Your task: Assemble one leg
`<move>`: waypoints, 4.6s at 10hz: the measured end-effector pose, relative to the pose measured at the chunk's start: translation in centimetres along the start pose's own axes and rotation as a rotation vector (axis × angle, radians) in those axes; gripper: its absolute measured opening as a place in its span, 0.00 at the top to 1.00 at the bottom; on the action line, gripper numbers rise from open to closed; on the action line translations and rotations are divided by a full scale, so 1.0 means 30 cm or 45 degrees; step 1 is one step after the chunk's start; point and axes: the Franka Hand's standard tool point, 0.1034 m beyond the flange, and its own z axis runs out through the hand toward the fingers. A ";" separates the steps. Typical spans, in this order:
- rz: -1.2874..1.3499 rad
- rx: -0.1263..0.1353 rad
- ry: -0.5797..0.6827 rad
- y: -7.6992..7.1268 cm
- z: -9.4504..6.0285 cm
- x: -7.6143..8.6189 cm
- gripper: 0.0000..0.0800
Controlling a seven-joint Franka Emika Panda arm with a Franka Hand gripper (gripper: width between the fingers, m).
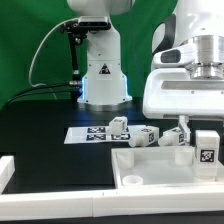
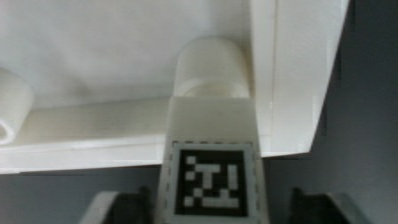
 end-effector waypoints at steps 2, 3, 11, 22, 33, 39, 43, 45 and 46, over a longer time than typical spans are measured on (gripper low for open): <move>-0.007 0.001 0.001 0.001 -0.002 0.003 0.22; -0.080 0.003 -0.021 0.027 -0.020 0.041 0.20; 0.008 0.071 -0.633 0.004 -0.074 0.179 0.19; 0.098 0.153 -0.654 0.054 0.015 0.123 0.19; 0.482 0.029 -0.666 0.037 0.035 0.089 0.64; 1.458 -0.280 -0.651 0.077 0.036 0.078 0.64; 1.195 -0.198 -0.664 0.075 0.037 0.080 0.34; 0.851 -0.083 -0.675 0.067 0.027 0.088 0.20; 0.749 -0.059 -0.673 0.069 0.029 0.088 0.20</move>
Offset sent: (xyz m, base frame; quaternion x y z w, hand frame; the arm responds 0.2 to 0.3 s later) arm 0.0083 0.0144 0.0350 0.1818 -0.1971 0.0566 0.9617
